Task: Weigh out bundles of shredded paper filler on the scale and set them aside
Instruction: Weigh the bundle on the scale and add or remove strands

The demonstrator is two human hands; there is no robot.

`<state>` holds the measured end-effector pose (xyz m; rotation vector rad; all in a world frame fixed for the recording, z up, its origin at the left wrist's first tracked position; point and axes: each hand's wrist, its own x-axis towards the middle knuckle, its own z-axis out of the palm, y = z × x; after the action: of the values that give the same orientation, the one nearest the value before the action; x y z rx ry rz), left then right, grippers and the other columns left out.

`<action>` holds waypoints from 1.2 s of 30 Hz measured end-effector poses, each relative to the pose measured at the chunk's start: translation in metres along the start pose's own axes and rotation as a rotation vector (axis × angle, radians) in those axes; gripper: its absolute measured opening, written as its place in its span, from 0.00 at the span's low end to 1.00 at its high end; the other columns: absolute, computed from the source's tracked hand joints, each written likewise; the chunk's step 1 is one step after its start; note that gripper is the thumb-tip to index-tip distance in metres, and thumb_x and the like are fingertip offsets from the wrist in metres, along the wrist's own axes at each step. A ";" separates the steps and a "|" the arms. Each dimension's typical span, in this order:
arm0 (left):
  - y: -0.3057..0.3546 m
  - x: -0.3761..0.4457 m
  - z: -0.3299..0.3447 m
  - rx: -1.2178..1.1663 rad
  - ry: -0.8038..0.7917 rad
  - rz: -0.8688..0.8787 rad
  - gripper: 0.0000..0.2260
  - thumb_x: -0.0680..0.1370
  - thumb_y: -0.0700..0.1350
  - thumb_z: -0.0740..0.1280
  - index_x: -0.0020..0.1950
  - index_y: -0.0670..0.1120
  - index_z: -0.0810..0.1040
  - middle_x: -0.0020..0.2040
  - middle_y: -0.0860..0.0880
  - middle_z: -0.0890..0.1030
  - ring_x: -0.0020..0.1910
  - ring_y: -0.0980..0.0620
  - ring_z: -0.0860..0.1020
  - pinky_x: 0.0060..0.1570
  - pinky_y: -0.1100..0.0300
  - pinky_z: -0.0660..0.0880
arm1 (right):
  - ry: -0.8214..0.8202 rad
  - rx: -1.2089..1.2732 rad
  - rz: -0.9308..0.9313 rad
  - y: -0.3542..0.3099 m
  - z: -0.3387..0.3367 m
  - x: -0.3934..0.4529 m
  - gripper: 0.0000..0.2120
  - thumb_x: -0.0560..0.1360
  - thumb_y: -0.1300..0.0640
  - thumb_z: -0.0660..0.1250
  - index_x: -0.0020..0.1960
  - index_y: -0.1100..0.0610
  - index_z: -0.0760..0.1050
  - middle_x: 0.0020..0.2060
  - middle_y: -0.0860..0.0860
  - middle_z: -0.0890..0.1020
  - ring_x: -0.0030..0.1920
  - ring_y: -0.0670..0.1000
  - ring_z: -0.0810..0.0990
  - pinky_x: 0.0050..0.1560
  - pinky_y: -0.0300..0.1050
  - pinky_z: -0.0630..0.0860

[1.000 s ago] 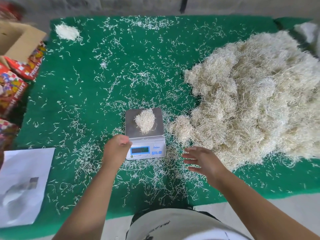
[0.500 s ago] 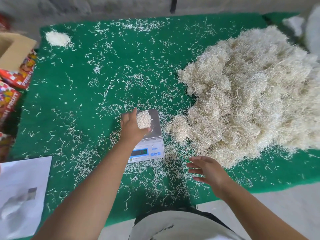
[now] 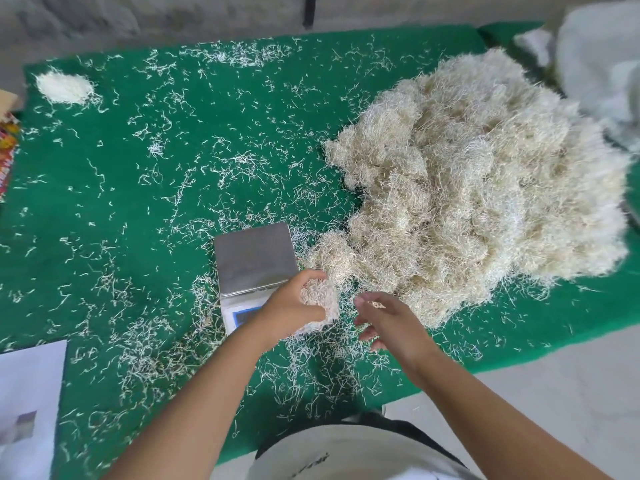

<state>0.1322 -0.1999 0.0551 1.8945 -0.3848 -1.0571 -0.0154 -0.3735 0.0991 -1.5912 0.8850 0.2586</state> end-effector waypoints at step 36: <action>-0.005 0.048 -0.098 0.707 0.368 0.022 0.30 0.75 0.45 0.78 0.75 0.52 0.74 0.72 0.45 0.71 0.73 0.42 0.64 0.75 0.46 0.63 | 0.016 0.077 0.246 0.036 -0.029 0.022 0.10 0.85 0.55 0.66 0.64 0.56 0.79 0.52 0.53 0.87 0.53 0.55 0.87 0.48 0.48 0.83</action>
<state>0.2380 -0.1719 0.0482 2.6415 -0.6146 -0.5600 -0.0332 -0.4075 0.0648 -1.4151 1.0922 0.3811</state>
